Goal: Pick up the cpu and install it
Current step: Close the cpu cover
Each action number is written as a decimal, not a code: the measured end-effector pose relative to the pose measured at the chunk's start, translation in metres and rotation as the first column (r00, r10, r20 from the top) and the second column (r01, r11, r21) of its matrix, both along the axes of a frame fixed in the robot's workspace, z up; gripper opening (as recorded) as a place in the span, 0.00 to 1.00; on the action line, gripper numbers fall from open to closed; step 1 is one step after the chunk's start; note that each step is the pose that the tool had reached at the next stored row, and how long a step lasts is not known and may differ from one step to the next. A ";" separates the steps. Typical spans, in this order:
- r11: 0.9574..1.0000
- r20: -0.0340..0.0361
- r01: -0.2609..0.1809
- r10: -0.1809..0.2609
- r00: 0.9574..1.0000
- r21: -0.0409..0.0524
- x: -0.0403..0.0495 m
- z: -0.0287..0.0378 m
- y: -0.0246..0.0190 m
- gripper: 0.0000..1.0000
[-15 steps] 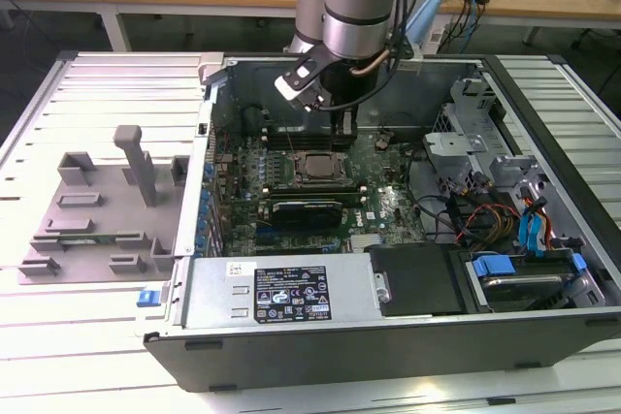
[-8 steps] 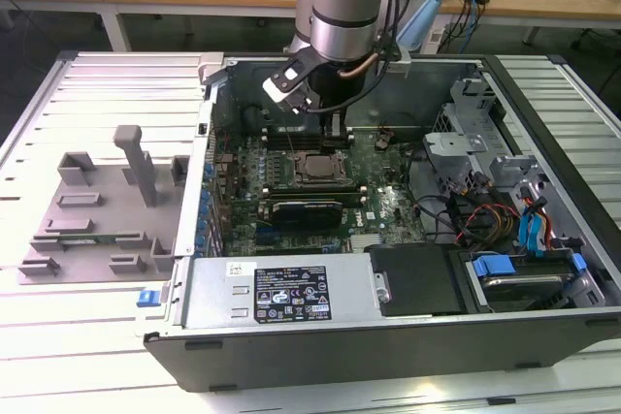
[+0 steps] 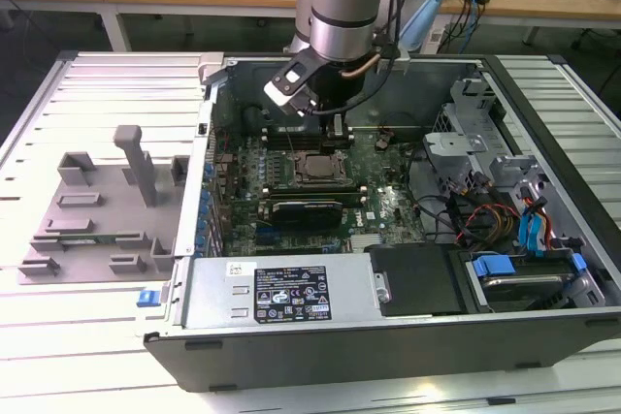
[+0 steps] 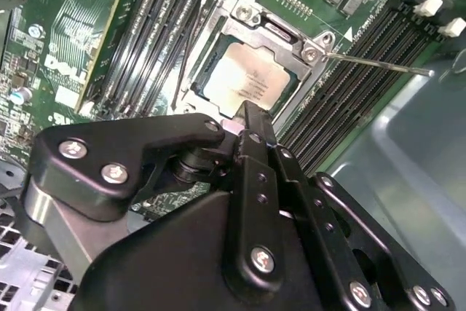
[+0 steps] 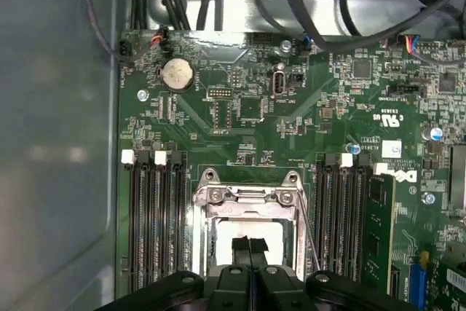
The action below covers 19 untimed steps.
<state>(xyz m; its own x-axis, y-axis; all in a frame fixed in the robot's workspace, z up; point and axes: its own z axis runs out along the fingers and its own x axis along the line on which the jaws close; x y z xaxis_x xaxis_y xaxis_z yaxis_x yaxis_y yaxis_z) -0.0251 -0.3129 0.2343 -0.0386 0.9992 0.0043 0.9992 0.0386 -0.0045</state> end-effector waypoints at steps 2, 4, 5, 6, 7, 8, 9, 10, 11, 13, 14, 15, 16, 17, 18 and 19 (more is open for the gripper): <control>1.000 0.000 -0.031 0.031 1.000 0.000 0.0000 0.0000 0.0000 0.11; 0.999 0.000 -0.053 0.053 0.999 0.000 0.0000 0.0000 0.0000 0.11; 0.996 0.000 -0.089 0.089 0.996 0.000 -0.0001 0.0000 0.0000 0.11; 0.993 0.000 -0.118 0.118 0.993 0.000 -0.0001 0.0000 0.0000 0.11; 0.991 0.000 -0.131 0.131 0.991 0.000 -0.0001 0.0000 0.0000 0.11; 0.989 0.000 -0.149 0.149 0.989 0.000 -0.0001 -0.0001 0.0000 0.11; 0.983 0.000 -0.183 0.183 0.983 0.000 -0.0001 0.0000 0.0000 0.11; 0.975 0.000 -0.221 0.221 0.975 0.000 -0.0001 -0.0001 0.0000 0.11; 0.969 0.000 -0.248 0.248 0.969 0.000 -0.0001 0.0000 0.0000 0.11; 0.930 0.000 -0.367 0.367 0.930 0.000 -0.0001 0.0000 0.0001 0.11; 0.909 0.000 -0.416 0.416 0.909 0.000 -0.0001 0.0000 0.0001 0.11; 0.896 0.000 -0.444 0.444 0.896 0.000 -0.0001 -0.0001 0.0001 0.11; 0.888 0.000 -0.460 0.460 0.888 0.000 -0.0001 -0.0001 0.0001 0.11; 0.873 0.000 -0.487 0.487 0.873 0.000 -0.0001 -0.0001 0.0001 0.11; 0.851 0.000 -0.525 0.525 0.851 0.000 -0.0001 0.0000 0.0001 0.11; 0.830 0.000 -0.558 0.558 0.830 0.000 -0.0001 -0.0001 0.0001 0.11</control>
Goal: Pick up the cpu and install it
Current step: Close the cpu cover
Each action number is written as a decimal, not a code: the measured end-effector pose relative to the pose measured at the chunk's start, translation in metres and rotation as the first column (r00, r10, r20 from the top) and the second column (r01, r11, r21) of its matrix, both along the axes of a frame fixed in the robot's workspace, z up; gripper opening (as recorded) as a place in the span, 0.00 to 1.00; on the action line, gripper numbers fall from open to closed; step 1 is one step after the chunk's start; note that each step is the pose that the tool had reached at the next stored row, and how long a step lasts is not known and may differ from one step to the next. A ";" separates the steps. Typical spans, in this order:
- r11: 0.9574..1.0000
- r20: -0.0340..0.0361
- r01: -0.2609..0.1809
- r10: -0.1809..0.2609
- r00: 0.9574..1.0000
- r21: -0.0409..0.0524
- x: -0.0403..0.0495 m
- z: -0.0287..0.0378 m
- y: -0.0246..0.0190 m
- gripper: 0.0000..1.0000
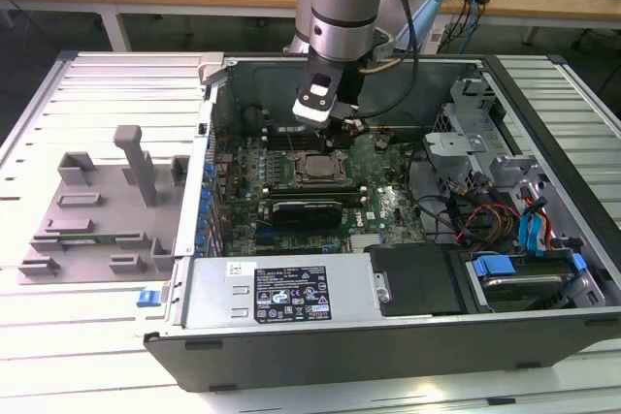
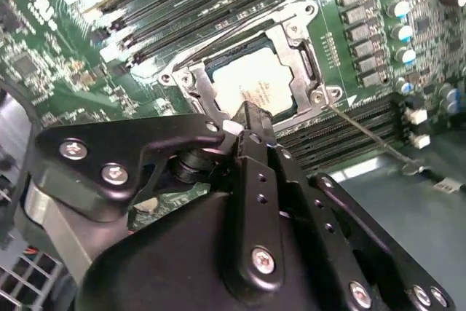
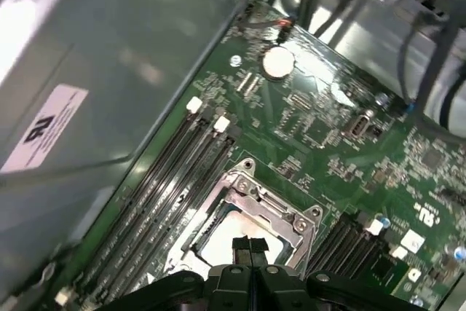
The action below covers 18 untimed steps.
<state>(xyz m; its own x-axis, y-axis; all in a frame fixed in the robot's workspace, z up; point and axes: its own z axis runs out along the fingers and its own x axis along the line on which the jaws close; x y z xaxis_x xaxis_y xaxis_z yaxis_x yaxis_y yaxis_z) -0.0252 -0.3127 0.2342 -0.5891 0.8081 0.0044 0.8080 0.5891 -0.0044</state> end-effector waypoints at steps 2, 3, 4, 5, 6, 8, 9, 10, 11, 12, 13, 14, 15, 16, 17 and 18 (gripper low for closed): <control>0.997 0.000 -0.083 0.083 0.997 0.000 0.0000 0.0000 0.0000 0.11; 0.988 0.000 -0.152 0.152 0.988 0.000 0.0000 0.0000 0.0001 0.11; 0.981 0.000 -0.193 0.193 0.981 0.000 0.0000 0.0000 0.0001 0.11; 0.974 0.000 -0.226 0.226 0.974 0.000 0.0000 0.0000 0.0001 0.11; 0.970 0.000 -0.245 0.245 0.970 0.000 0.0000 0.0000 0.0001 0.11; 0.955 0.000 -0.297 0.297 0.955 0.000 0.0000 -0.0001 0.0001 0.11; 0.938 0.000 -0.348 0.348 0.938 0.000 0.0000 -0.0001 0.0001 0.11; 0.930 0.000 -0.369 0.369 0.930 0.000 0.0000 -0.0001 0.0001 0.11; 0.923 0.000 -0.385 0.385 0.923 0.000 0.0000 -0.0001 0.0001 0.11; 0.911 0.000 -0.413 0.413 0.911 0.000 0.0000 -0.0001 0.0001 0.11; 0.895 0.000 -0.446 0.446 0.895 0.000 0.0000 -0.0001 0.0001 0.11; 0.881 0.000 -0.473 0.473 0.881 0.000 0.0000 -0.0001 0.0001 0.11; 0.866 0.000 -0.500 0.500 0.866 0.000 0.0000 -0.0001 0.0001 0.11; 0.857 0.000 -0.516 0.516 0.857 0.000 0.0000 -0.0002 0.0001 0.11; 0.847 0.000 -0.531 0.531 0.847 0.000 0.0000 -0.0002 0.0001 0.11; 0.814 0.000 -0.580 0.580 0.814 0.000 0.0000 -0.0003 0.0001 0.11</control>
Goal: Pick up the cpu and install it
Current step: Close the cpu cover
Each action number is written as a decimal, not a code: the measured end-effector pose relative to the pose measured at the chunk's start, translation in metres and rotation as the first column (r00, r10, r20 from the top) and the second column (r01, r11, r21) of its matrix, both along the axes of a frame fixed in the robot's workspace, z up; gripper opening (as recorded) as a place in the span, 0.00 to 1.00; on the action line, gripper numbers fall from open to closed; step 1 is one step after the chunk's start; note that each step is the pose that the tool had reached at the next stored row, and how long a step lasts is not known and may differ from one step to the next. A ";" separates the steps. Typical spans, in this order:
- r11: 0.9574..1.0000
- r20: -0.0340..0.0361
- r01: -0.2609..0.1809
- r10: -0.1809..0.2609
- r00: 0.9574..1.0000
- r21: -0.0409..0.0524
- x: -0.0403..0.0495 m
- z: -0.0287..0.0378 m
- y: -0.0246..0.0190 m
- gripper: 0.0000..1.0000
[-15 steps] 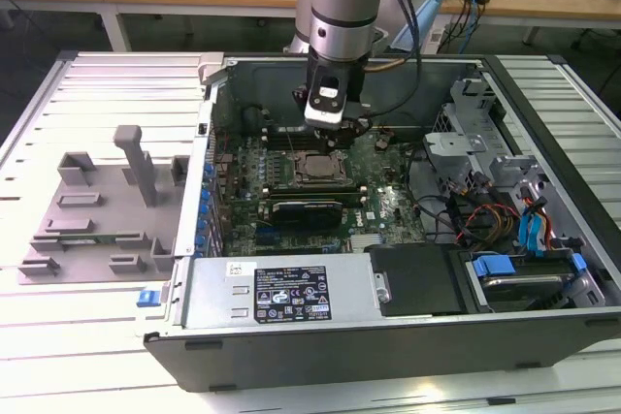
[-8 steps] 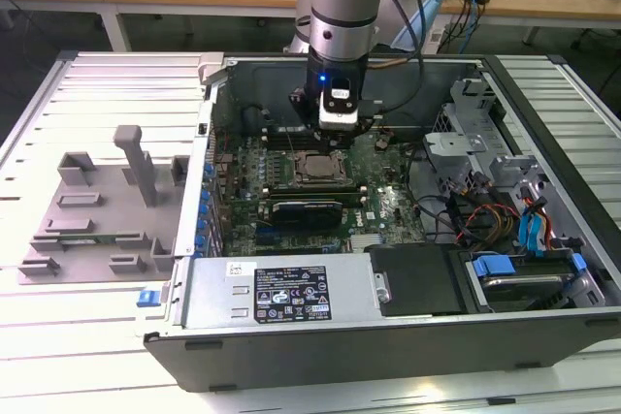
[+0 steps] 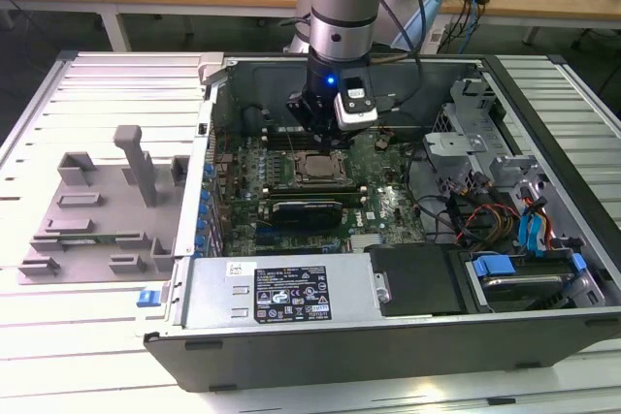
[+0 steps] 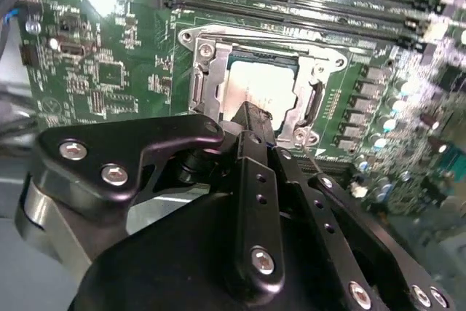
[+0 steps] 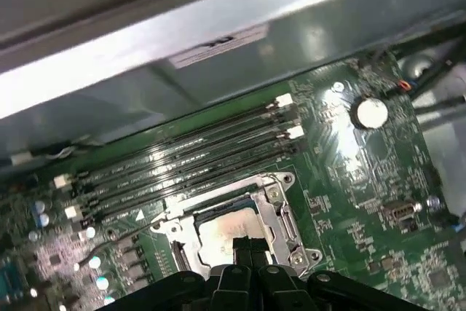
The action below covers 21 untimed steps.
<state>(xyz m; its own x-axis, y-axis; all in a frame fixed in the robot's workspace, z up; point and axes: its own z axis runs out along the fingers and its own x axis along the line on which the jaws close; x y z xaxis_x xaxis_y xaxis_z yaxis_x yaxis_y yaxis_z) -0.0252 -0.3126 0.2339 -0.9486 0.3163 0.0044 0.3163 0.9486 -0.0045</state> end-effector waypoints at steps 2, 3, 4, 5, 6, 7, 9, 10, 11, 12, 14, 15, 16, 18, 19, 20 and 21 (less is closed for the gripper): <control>0.997 0.000 -0.074 0.074 0.997 0.000 0.0000 -0.0002 0.0000 0.11; 0.993 0.000 -0.114 0.114 0.993 0.000 0.0000 -0.0003 0.0000 0.11; 0.988 0.000 -0.152 0.152 0.988 0.000 0.0000 -0.0004 0.0000 0.11; 0.981 0.000 -0.194 0.194 0.981 0.000 0.0000 -0.0005 0.0000 0.11; 0.977 0.000 -0.212 0.212 0.977 0.000 0.0000 -0.0005 0.0000 0.11; 0.968 0.000 -0.249 0.249 0.968 0.000 0.0000 -0.0006 0.0000 0.11; 0.954 0.000 -0.299 0.299 0.954 0.000 0.0000 -0.0006 0.0000 0.11; 0.938 0.000 -0.346 0.346 0.938 0.000 -0.0001 -0.0008 0.0000 0.11; 0.935 0.000 -0.354 0.354 0.935 -0.001 -0.0021 -0.0008 0.0000 0.11; 0.935 -0.001 -0.354 0.354 0.935 -0.002 -0.0060 -0.0015 -0.0006 0.11; 0.938 -0.001 -0.345 0.345 0.938 -0.002 -0.0067 -0.0020 -0.0033 0.11; 0.940 -0.001 -0.340 0.340 0.940 -0.002 -0.0067 -0.0021 -0.0045 0.11; 0.941 -0.001 -0.337 0.337 0.941 -0.002 -0.0067 -0.0022 -0.0050 0.11; 0.942 -0.001 -0.335 0.335 0.942 -0.002 -0.0067 -0.0012 -0.0050 0.11; 0.942 -0.001 -0.335 0.335 0.942 -0.002 -0.0067 0.0011 -0.0050 0.11; 0.942 0.000 -0.335 0.335 0.942 -0.002 -0.0067 0.0014 -0.0050 0.11; 0.942 -0.001 -0.335 0.335 0.942 -0.002 -0.0067 0.0017 -0.0050 0.11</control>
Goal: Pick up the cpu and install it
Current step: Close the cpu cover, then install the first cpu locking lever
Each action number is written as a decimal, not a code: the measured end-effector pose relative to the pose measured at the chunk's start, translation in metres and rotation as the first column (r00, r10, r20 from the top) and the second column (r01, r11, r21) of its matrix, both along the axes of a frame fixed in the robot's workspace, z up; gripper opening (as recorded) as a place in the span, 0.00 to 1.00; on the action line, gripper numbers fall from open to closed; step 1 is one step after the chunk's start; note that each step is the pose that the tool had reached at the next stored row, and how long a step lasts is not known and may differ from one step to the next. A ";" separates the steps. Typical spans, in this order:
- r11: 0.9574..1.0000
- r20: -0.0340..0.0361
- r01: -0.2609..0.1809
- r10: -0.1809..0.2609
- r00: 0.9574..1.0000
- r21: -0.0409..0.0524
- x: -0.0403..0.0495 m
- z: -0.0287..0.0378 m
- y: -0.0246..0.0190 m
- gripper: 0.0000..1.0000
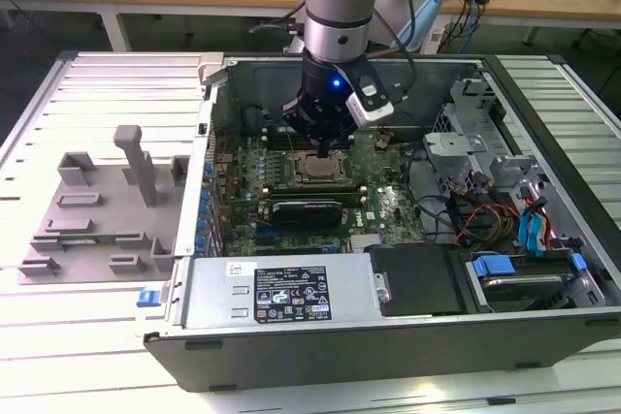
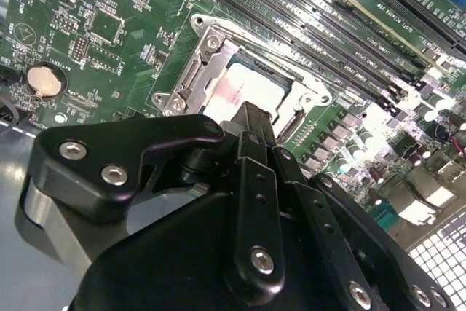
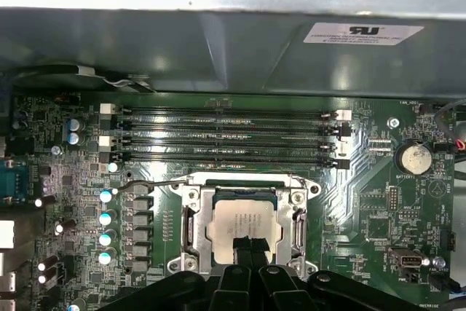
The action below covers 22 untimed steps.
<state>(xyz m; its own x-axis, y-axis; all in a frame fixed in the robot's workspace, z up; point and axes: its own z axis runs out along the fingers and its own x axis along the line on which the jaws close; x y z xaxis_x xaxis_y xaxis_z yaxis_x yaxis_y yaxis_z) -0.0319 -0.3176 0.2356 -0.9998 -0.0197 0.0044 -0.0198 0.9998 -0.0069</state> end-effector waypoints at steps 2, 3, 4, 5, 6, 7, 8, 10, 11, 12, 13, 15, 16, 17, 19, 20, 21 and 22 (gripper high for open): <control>1.000 0.000 0.000 0.000 1.000 0.000 0.0000 0.0002 0.0000 0.11; 1.000 0.000 0.000 0.000 1.000 0.000 0.0000 0.0008 0.0000 0.11; 1.000 0.000 0.000 0.000 1.000 0.000 0.0000 0.0012 0.0000 0.11; 1.000 0.000 0.000 0.000 1.000 0.000 0.0000 0.0013 0.0000 0.11; 1.000 0.000 0.000 0.000 1.000 0.000 0.0000 0.0015 0.0000 0.11; 1.000 0.000 0.000 0.000 1.000 0.000 0.0000 0.0018 0.0000 0.11; 1.000 0.000 0.000 0.000 1.000 0.000 0.0000 0.0020 0.0000 0.11; 1.000 0.000 0.000 0.000 1.000 0.000 0.0000 0.0022 0.0000 0.11; 1.000 0.000 0.000 0.000 1.000 0.000 0.0000 0.0023 0.0000 0.11; 1.000 0.000 0.000 0.000 1.000 0.000 0.0000 0.0024 0.0000 0.11; 1.000 0.000 0.000 0.000 1.000 0.000 0.0000 0.0025 0.0000 0.11; 1.000 0.000 0.000 0.000 1.000 0.000 0.0000 0.0029 0.0000 0.11; 1.000 0.000 0.000 0.000 1.000 0.000 0.0000 0.0047 -0.0001 0.11; 1.000 0.000 0.000 0.000 1.000 0.000 0.0000 0.0069 0.0000 0.11; 1.000 0.000 0.000 0.000 1.000 0.000 0.0000 0.0148 0.0000 0.11; 1.000 0.000 0.000 0.000 1.000 0.000 0.0000 0.0179 0.0000 0.11; 1.000 0.000 0.000 0.000 1.000 0.000 0.0000 0.0192 0.0000 0.11; 1.000 0.000 0.000 0.000 1.000 0.000 0.0000 0.0204 0.0000 0.11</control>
<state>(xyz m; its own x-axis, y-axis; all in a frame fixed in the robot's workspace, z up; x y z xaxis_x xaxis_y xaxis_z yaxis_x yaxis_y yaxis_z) -0.0319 -0.3176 0.2560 -0.9998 -0.0197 0.0044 -0.0197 0.9998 -0.0070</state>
